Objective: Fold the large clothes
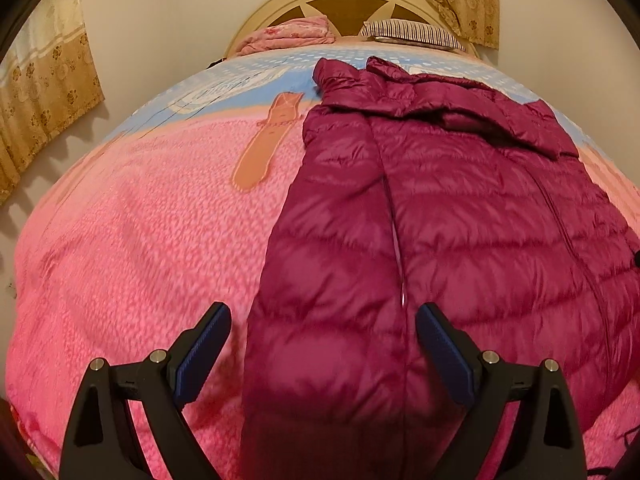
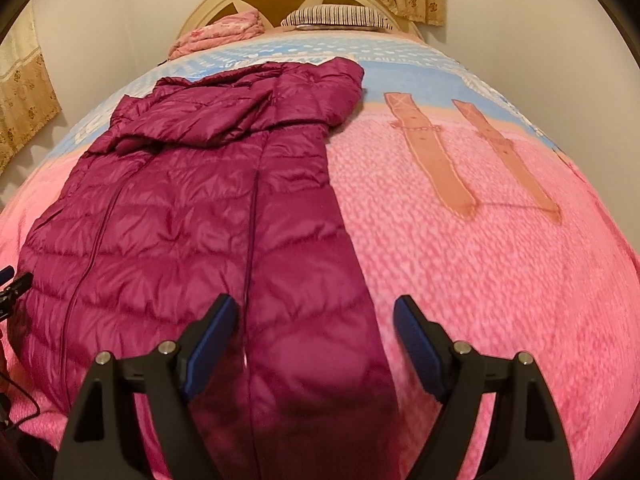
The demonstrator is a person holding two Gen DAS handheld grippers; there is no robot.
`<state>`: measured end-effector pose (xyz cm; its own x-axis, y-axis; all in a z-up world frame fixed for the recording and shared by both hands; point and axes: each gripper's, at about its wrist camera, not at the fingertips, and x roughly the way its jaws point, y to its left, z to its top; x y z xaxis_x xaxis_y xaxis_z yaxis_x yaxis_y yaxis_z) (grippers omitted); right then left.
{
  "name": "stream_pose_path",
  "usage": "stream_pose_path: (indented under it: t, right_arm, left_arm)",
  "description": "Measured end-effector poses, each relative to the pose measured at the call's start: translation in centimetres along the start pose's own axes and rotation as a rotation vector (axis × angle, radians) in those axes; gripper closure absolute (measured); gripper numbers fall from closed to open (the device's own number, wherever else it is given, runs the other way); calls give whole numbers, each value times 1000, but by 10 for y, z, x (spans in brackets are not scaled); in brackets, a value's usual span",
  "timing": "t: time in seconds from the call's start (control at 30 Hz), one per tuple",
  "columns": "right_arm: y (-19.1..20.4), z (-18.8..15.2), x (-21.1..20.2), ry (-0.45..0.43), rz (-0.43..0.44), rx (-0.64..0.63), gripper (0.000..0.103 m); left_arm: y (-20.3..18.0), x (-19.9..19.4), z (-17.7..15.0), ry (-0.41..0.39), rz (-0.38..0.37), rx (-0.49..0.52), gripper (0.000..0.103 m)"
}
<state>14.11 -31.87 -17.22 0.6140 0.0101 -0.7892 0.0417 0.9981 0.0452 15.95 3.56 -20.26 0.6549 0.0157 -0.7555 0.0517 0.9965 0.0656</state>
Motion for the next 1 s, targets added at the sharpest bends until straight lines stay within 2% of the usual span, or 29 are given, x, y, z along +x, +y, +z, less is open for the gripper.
stream_pose_path:
  t: [0.23, 0.43, 0.47, 0.57, 0.63, 0.67, 0.73, 0.77, 0.83, 0.87, 1.0]
  right_arm:
    - [-5, -24, -14, -2, 2, 10, 20]
    - [-8, -43, -25, -4, 21, 25, 20]
    - [-8, -44, -26, -6, 25, 26, 22]
    - [-7, -49, -26, -2, 54, 27, 35]
    - [-5, -50, -27, -7, 61, 21, 44]
    - [-3, -50, -28, -7, 64, 16, 47]
    - [1, -51, -28, -8, 75, 1, 62]
    - [3, -51, -28, -9, 84, -7, 66]
    - [7, -52, -31, -22, 110, -18, 84]
    - [8, -53, -33, -31, 112, -23, 86]
    - [11, -54, -49, -91, 109, -44, 91]
  left_arm:
    - [8, -7, -16, 25, -28, -31, 9]
    - [16, -9, -29, 64, -96, -74, 9]
    - [16, -9, -31, 73, -115, -75, 9]
    - [15, -10, -33, 76, -127, -81, 9]
    - [15, -11, -33, 82, -145, -84, 23]
    - [14, -11, -33, 87, -168, -80, 34]
    - [11, -13, -32, 89, -195, -74, 47]
    - [8, -15, -32, 87, -200, -58, 57]
    - [2, -21, -30, 80, -190, -29, 76]
    - [-1, -26, -29, 73, -191, -11, 93]
    - [-7, -51, -24, -4, -149, 51, 98]
